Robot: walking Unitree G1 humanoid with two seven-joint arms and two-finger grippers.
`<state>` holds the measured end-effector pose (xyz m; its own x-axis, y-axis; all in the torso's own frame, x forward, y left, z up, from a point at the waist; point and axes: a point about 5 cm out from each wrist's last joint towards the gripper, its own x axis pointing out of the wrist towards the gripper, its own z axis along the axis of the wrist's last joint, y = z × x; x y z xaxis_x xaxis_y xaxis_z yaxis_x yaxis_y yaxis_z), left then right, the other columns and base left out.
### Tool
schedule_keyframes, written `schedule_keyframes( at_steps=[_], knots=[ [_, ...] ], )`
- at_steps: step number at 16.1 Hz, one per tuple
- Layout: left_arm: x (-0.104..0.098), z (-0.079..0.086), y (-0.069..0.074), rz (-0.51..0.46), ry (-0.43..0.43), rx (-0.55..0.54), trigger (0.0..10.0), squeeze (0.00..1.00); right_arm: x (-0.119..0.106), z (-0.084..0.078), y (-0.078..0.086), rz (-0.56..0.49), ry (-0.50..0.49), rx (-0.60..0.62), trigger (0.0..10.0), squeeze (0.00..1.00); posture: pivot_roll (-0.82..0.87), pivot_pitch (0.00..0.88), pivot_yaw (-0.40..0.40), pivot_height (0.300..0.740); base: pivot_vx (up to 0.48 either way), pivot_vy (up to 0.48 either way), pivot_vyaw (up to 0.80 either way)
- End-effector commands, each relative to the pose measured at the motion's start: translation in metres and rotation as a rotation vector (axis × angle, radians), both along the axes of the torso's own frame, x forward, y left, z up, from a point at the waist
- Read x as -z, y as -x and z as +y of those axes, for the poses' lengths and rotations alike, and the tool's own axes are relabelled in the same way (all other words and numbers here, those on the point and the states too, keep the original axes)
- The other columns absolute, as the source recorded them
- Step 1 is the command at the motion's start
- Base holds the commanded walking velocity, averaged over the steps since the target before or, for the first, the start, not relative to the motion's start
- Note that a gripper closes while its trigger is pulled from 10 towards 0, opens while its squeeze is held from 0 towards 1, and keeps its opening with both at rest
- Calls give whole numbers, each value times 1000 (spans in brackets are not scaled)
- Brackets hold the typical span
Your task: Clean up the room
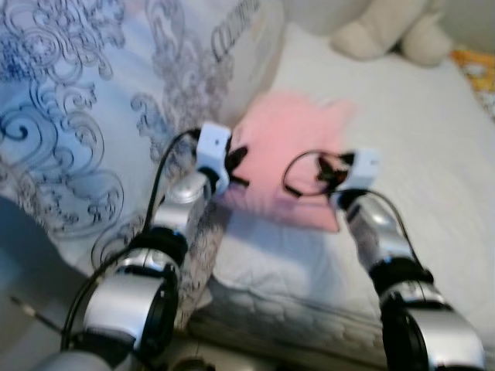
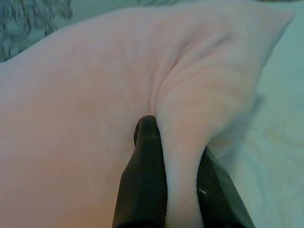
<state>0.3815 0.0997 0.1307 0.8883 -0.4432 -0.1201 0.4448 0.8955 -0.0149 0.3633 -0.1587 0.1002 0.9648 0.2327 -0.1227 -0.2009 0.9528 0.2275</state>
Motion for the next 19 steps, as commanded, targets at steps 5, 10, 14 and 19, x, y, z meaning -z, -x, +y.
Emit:
schedule_keyframes(
  at_steps=[5, 10, 14, 19],
  knots=[
    [-6, -12, -6, -13, -4, -105, 10000, 0, 0, -10, -5, 5, 142, -20, 10000, 0, 39, 45, -37, 740, 0, 0, 0],
    [23, -29, 9, 90, 78, -146, 10000, 0, -12, -18, -13, -11, 247, -10, 10000, 0, 34, 72, -50, 740, 0, 0, 0],
    [52, -50, 30, 165, 55, -109, 10000, 0, -2, -26, -9, 43, 320, 7, 10000, 0, 25, 101, -63, 740, 0, 0, 0],
    [66, -57, 41, 186, -20, -102, 10000, 0, 33, -31, 11, 166, 348, 26, 10000, 133, 9, 138, -69, 740, 0, 0, 0]
  ],
)
